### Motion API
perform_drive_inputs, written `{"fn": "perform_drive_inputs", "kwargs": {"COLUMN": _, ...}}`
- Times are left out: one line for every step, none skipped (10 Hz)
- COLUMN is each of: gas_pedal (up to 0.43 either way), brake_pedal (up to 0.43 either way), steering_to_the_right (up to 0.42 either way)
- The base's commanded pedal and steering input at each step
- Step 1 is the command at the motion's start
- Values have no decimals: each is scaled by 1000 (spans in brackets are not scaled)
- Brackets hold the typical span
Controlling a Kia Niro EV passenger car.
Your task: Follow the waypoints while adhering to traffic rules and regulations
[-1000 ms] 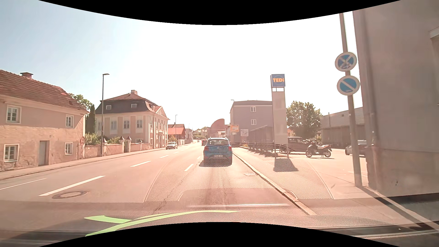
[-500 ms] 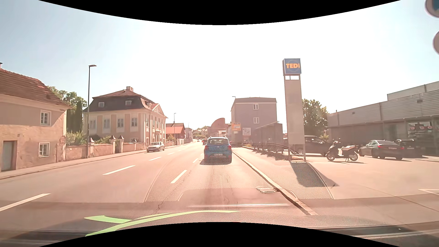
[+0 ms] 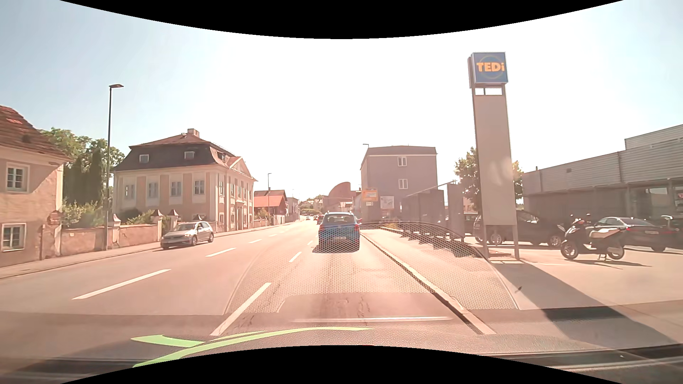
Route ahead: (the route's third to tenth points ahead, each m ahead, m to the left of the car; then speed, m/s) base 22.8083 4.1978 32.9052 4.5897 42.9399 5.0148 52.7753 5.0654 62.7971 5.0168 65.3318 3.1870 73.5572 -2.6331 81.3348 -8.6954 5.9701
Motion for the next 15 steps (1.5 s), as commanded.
{"fn": "perform_drive_inputs", "kwargs": {"gas_pedal": 87, "brake_pedal": 0, "steering_to_the_right": -5}}
{"fn": "perform_drive_inputs", "kwargs": {"gas_pedal": 98, "brake_pedal": 0, "steering_to_the_right": -5}}
{"fn": "perform_drive_inputs", "kwargs": {"gas_pedal": 98, "brake_pedal": 0, "steering_to_the_right": -5}}
{"fn": "perform_drive_inputs", "kwargs": {"gas_pedal": 110, "brake_pedal": 0, "steering_to_the_right": -5}}
{"fn": "perform_drive_inputs", "kwargs": {"gas_pedal": 118, "brake_pedal": 0, "steering_to_the_right": -5}}
{"fn": "perform_drive_inputs", "kwargs": {"gas_pedal": 118, "brake_pedal": 0, "steering_to_the_right": -4}}
{"fn": "perform_drive_inputs", "kwargs": {"gas_pedal": 118, "brake_pedal": 0, "steering_to_the_right": -4}}
{"fn": "perform_drive_inputs", "kwargs": {"gas_pedal": 118, "brake_pedal": 0, "steering_to_the_right": -4}}
{"fn": "perform_drive_inputs", "kwargs": {"gas_pedal": 130, "brake_pedal": 0, "steering_to_the_right": -3}}
{"fn": "perform_drive_inputs", "kwargs": {"gas_pedal": 130, "brake_pedal": 0, "steering_to_the_right": -3}}
{"fn": "perform_drive_inputs", "kwargs": {"gas_pedal": 138, "brake_pedal": 0, "steering_to_the_right": -3}}
{"fn": "perform_drive_inputs", "kwargs": {"gas_pedal": 138, "brake_pedal": 0, "steering_to_the_right": -3}}
{"fn": "perform_drive_inputs", "kwargs": {"gas_pedal": 138, "brake_pedal": 0, "steering_to_the_right": -2}}
{"fn": "perform_drive_inputs", "kwargs": {"gas_pedal": 138, "brake_pedal": 0, "steering_to_the_right": -2}}
{"fn": "perform_drive_inputs", "kwargs": {"gas_pedal": 138, "brake_pedal": 0, "steering_to_the_right": -2}}
